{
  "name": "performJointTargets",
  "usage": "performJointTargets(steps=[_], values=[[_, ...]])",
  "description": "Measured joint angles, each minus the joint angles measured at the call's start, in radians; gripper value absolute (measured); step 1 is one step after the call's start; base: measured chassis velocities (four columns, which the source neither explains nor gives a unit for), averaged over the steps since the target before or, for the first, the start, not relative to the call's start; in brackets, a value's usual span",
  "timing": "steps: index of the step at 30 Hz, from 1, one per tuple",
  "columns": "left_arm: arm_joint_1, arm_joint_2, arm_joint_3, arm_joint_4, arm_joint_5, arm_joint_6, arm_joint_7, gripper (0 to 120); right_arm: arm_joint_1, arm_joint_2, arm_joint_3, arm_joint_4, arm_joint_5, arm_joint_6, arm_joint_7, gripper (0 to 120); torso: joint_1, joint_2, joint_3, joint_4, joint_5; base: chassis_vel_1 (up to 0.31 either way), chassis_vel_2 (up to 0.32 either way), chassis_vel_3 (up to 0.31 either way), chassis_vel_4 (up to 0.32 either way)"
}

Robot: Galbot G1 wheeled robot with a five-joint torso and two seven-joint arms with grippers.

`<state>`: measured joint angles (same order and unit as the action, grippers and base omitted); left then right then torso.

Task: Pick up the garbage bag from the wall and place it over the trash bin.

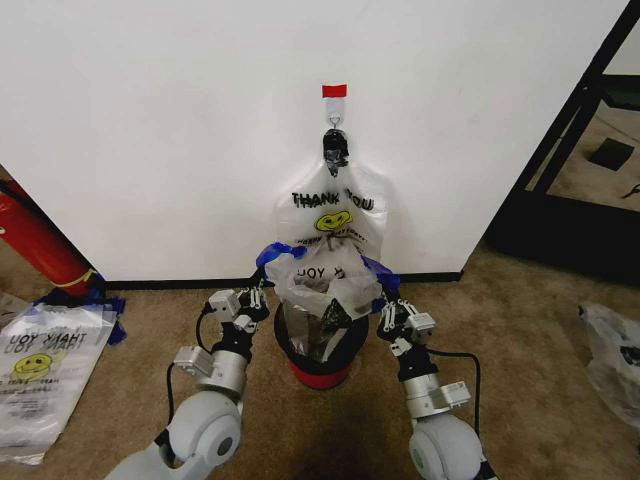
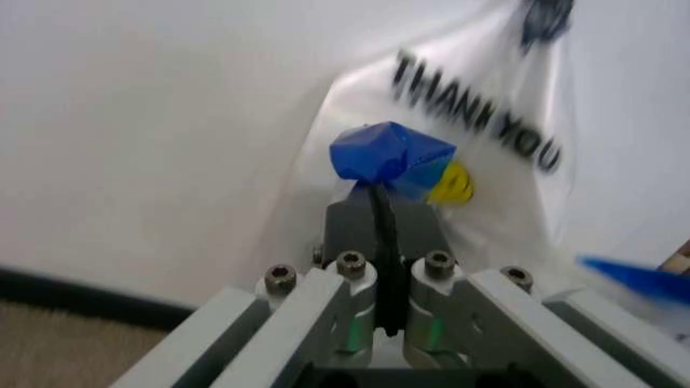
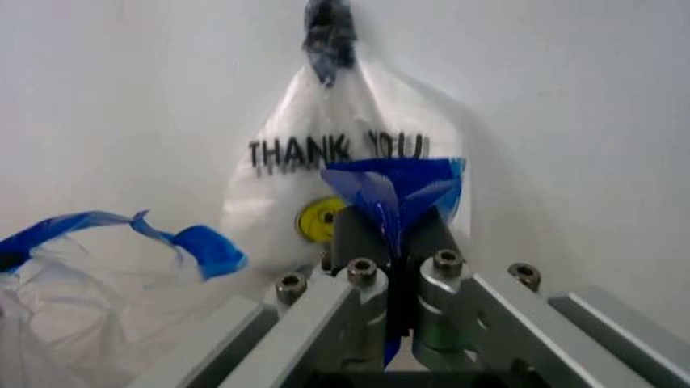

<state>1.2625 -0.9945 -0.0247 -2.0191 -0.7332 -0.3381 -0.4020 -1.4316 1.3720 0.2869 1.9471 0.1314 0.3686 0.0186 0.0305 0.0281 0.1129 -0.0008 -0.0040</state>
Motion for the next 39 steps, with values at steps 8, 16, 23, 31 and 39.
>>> performJointTargets(steps=[8, 16, 23, 31, 39], values=[[0.068, 0.02, 0.011, 0.056, 0.038, -0.024, -0.013, 0, -0.046, -0.007, -0.001, -0.109, -0.092, 0.093, -0.012, 0, 0.0, 0.0, 0.0, 0.0, 0.0002, 0.0, 0.0, 0.0, 0.0], [0.13, 0.028, 0.023, 0.056, 0.088, -0.023, -0.017, 0, -0.098, -0.014, -0.008, -0.145, -0.139, 0.126, -0.01, 0, 0.0, 0.0, 0.0, 0.0, 0.0001, 0.0, 0.0, 0.0, 0.0], [0.181, 0.056, 0.012, 0.038, 0.111, -0.007, -0.037, 0, -0.149, -0.018, -0.005, -0.111, -0.149, 0.106, 0.016, 0, 0.0, 0.0, 0.0, -0.0001, 0.0, 0.0, 0.0, 0.0, 0.0], [0.247, 0.088, -0.038, -0.044, 0.111, 0.084, -0.076, 0, -0.246, -0.021, 0.016, -0.008, -0.108, 0.01, 0.081, 0, 0.0, 0.0, 0.0, -0.0001, 0.0, 0.0, 0.0, 0.0, 0.0], [0.29, 0.104, -0.018, -0.069, 0.108, 0.124, -0.093, 0, -0.23, -0.012, 0.011, -0.057, -0.101, -0.039, 0.121, 0, 0.0, 0.0, 0.0, -0.0001, 0.0001, 0.0, 0.0, 0.0, 0.0]])
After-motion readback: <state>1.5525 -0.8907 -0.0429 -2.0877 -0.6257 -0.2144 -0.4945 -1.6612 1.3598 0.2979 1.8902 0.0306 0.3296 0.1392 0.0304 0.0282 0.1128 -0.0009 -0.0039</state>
